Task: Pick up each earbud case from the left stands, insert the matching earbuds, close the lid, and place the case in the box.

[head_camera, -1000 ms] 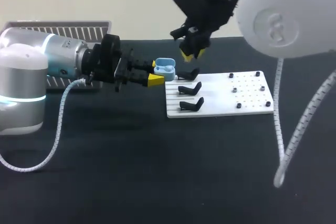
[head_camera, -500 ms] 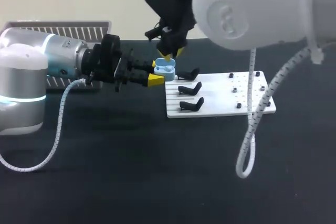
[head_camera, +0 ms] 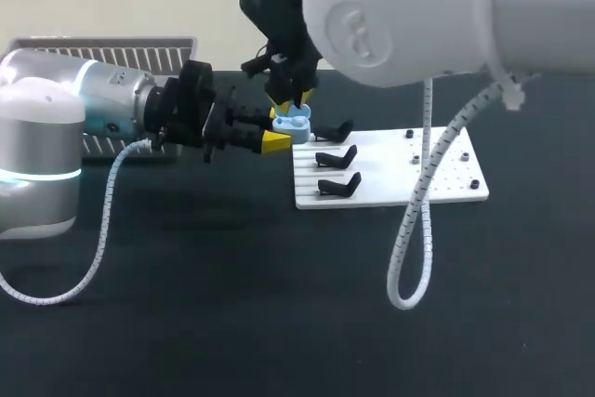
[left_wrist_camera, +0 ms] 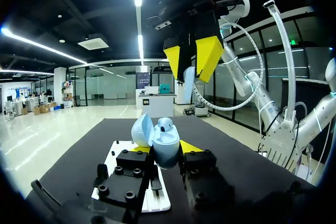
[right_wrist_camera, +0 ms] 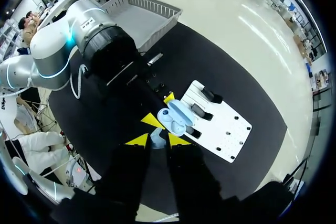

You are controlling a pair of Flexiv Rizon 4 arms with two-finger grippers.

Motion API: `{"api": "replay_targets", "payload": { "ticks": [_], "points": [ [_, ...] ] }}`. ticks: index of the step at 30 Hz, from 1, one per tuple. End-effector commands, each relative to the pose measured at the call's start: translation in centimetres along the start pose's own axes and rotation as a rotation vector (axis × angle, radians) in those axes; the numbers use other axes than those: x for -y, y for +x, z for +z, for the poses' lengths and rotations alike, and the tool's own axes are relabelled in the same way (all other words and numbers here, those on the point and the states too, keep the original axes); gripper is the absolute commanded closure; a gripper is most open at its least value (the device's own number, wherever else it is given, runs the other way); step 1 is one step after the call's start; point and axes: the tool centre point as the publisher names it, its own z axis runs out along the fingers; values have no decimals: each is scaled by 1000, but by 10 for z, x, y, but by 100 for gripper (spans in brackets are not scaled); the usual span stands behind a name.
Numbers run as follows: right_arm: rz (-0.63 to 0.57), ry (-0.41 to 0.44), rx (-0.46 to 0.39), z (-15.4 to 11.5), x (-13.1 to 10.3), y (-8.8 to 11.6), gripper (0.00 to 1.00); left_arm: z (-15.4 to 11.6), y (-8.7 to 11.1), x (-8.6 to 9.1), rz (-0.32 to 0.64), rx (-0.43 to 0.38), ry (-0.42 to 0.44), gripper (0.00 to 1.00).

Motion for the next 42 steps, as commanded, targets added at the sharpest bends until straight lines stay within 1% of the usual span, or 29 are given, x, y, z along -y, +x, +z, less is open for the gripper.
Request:
{"api": "replay_targets", "payload": {
  "ticks": [1, 13, 29, 42],
  "points": [
    [-1, 2, -14, 5, -2, -7, 100, 0, 1, 1, 3, 2, -5, 100],
    [1, 9, -31, 16, 0, -11, 100, 0, 1, 1, 3, 2, -5, 100],
    [27, 23, -9, 26, 7, -11, 100, 0, 1, 1, 3, 2, -5, 100],
    [32, 24, -14, 32, 10, -12, 100, 0, 1, 1, 3, 2, -5, 100]
  ]
}}
